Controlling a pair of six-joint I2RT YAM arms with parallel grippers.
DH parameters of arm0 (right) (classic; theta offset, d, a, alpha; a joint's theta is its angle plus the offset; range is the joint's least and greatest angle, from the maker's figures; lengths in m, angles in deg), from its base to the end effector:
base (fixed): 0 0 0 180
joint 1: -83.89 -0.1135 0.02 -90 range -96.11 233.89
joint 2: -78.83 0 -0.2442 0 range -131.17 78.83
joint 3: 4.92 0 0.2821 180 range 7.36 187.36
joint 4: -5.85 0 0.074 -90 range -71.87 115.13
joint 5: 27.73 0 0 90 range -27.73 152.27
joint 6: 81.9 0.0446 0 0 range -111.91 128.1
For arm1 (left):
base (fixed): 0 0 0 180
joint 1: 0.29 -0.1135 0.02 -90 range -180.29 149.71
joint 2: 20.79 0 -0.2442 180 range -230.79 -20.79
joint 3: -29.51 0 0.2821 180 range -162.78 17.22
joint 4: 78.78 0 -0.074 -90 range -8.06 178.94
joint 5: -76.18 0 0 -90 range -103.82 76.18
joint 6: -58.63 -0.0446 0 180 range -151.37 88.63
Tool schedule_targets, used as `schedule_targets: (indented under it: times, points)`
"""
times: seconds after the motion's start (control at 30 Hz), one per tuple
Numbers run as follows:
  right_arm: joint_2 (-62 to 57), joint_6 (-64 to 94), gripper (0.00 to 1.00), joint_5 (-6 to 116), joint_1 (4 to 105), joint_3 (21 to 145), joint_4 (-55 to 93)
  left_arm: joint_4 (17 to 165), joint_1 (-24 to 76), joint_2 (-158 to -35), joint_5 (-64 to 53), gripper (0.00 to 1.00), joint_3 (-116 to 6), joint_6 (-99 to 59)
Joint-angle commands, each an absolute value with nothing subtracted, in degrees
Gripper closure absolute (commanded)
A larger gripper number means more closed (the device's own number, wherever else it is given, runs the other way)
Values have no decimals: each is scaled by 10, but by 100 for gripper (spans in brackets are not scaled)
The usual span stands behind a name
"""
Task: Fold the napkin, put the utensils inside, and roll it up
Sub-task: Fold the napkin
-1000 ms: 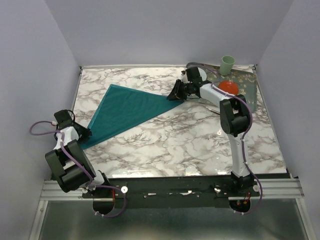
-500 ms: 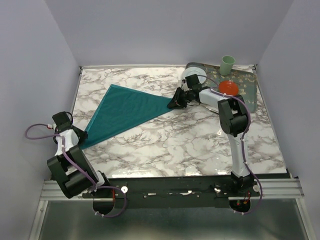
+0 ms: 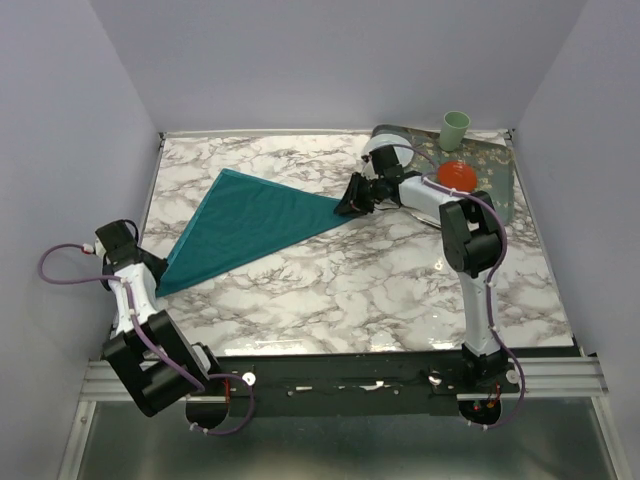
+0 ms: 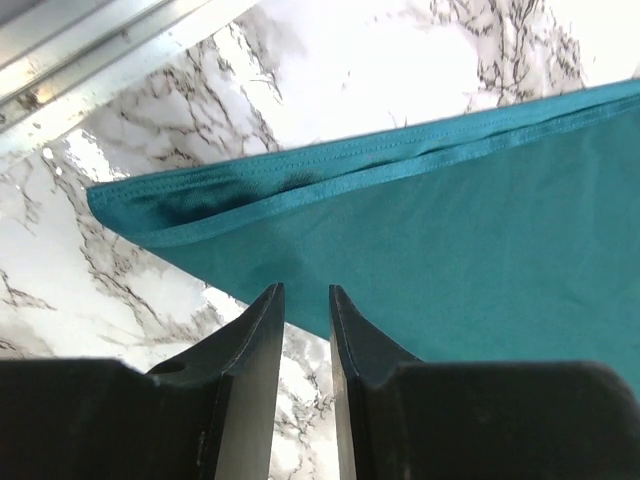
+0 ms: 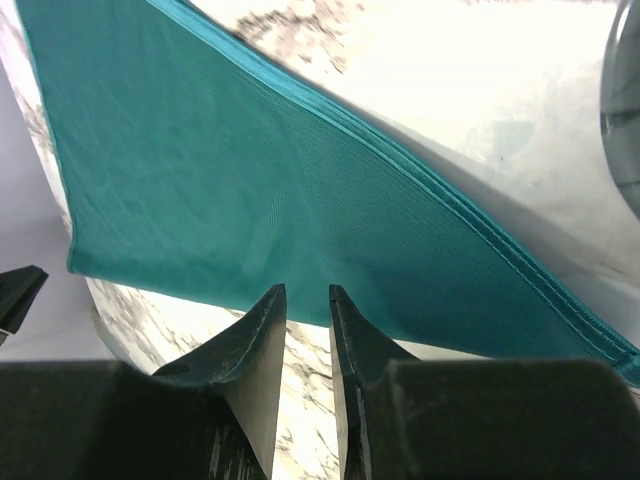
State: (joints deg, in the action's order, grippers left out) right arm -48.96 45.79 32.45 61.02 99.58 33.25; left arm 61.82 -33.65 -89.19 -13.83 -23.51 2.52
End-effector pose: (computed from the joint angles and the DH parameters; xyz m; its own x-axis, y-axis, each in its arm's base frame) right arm 0.4522 0.2148 0.1077 -0.9478 0.1759 -0.2661 -0.0607 0.7195 0.6918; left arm 0.2259 0.1488 0.1688 -0.2597 -0.8386 -0.4788 -0.8370 0.4428 -0.3215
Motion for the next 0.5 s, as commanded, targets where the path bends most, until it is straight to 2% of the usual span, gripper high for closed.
schedule_targets:
  times: [0.0, 0.37, 0.47]
  points:
    - [-470, 426, 68, 348, 613, 1032, 365, 598, -343, -906, -169, 69, -251, 30]
    - [-516, 454, 68, 328, 638, 1054, 385, 604, -374, -914, -270, 71, -214, 39]
    - [-525, 455, 68, 320, 653, 1052, 394, 623, -382, -935, -273, 66, -199, 51]
